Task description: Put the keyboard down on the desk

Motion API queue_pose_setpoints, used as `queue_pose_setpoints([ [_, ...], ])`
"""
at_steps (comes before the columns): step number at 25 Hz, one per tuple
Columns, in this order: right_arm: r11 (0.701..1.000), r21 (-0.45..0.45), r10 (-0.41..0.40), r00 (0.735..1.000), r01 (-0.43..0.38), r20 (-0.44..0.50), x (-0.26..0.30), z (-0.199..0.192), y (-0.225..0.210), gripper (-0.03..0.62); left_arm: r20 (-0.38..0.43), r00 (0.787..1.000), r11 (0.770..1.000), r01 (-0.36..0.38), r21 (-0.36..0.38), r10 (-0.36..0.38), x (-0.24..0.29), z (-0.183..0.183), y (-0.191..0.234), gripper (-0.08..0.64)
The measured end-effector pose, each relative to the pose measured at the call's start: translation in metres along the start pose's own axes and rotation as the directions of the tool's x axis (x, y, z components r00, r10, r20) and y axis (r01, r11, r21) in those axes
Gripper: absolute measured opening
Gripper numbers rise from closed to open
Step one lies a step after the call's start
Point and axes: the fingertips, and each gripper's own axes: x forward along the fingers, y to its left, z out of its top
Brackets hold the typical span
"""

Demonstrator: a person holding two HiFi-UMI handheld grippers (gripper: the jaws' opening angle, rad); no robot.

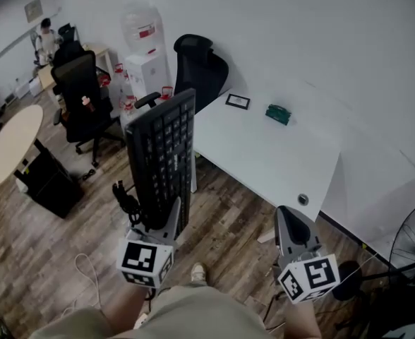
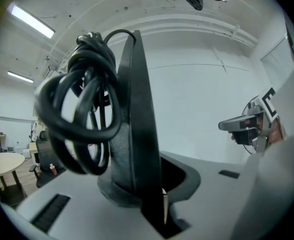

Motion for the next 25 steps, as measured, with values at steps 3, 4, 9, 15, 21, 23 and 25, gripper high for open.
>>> queue_pose_setpoints([
  [3,1.0,-0.003,-0.011,1.0,0.011,-0.004,0.031,-0.006,-0.003,0.025,-0.013,1.0,1.0,0.025,0.009,-0.025,0.027,-0.006,0.018,0.088],
  [4,1.0,-0.001,-0.016,1.0,0.016,-0.005,0.041,-0.006,-0.005,0.025,-0.017,0.999,0.999,0.034,0.012,-0.034,0.036,-0.006,0.023,0.087],
  [9,0.999,0.017,-0.029,0.999,0.03,-0.024,0.09,-0.01,-0.017,0.025,-0.043,0.997,0.998,0.064,0.02,-0.063,0.083,-0.008,0.049,0.087],
  [15,0.999,0.017,-0.046,0.997,0.047,-0.064,0.134,-0.026,-0.04,0.025,-0.063,0.995,0.997,0.078,0.006,-0.077,0.134,-0.019,0.072,0.087],
  [21,0.998,0.028,-0.048,0.994,0.051,-0.099,0.192,-0.044,-0.077,0.025,-0.092,0.993,0.997,0.078,0.001,-0.078,0.198,-0.031,0.092,0.088],
  [23,0.998,0.033,-0.04,0.994,0.044,-0.105,0.215,-0.047,-0.09,0.025,-0.106,0.991,0.997,0.077,-0.01,-0.077,0.221,-0.035,0.098,0.087],
  [25,0.999,0.032,-0.03,0.994,0.033,-0.109,0.241,-0.048,-0.104,0.025,-0.118,0.99,0.997,0.078,-0.024,-0.08,0.247,-0.037,0.104,0.087],
])
